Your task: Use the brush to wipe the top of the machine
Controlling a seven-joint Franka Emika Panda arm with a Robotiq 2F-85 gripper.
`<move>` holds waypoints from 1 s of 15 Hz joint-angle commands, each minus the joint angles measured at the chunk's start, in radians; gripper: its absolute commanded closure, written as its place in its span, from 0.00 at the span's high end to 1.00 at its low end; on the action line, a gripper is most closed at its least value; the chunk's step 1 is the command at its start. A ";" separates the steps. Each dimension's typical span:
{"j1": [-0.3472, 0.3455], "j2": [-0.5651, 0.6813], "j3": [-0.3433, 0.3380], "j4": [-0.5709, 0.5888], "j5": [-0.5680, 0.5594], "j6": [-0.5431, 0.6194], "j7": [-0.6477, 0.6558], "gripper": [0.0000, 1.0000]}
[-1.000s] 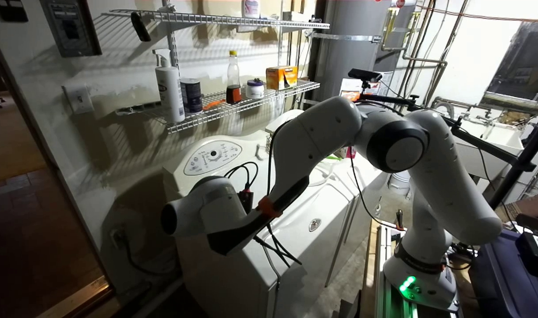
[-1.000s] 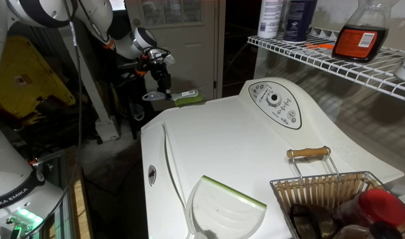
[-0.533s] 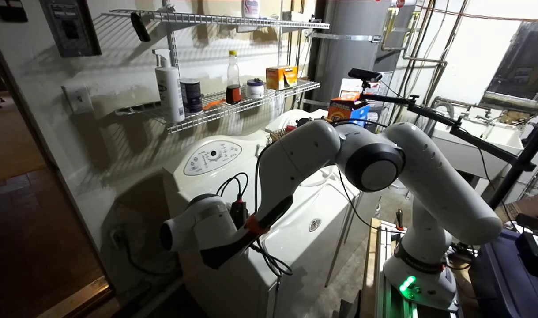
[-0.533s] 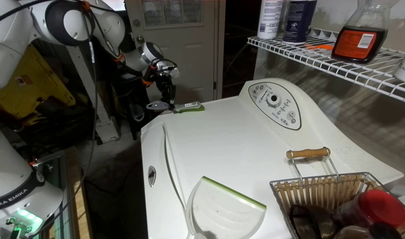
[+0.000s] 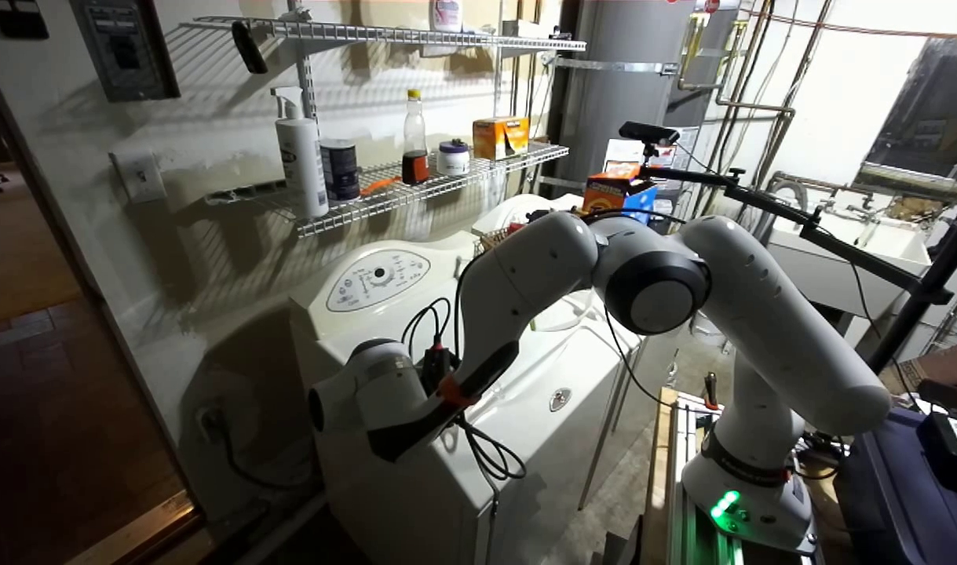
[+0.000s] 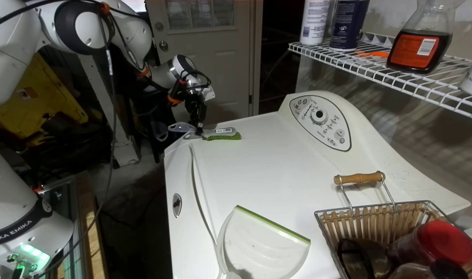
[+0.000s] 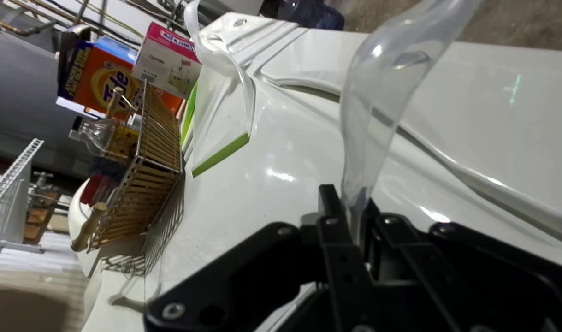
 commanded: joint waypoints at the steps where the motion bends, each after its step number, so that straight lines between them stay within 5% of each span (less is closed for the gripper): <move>1: -0.050 -0.029 -0.009 -0.117 0.017 -0.008 0.003 0.03; 15: -0.195 -0.091 -0.038 -0.445 -0.253 0.020 0.011 0.03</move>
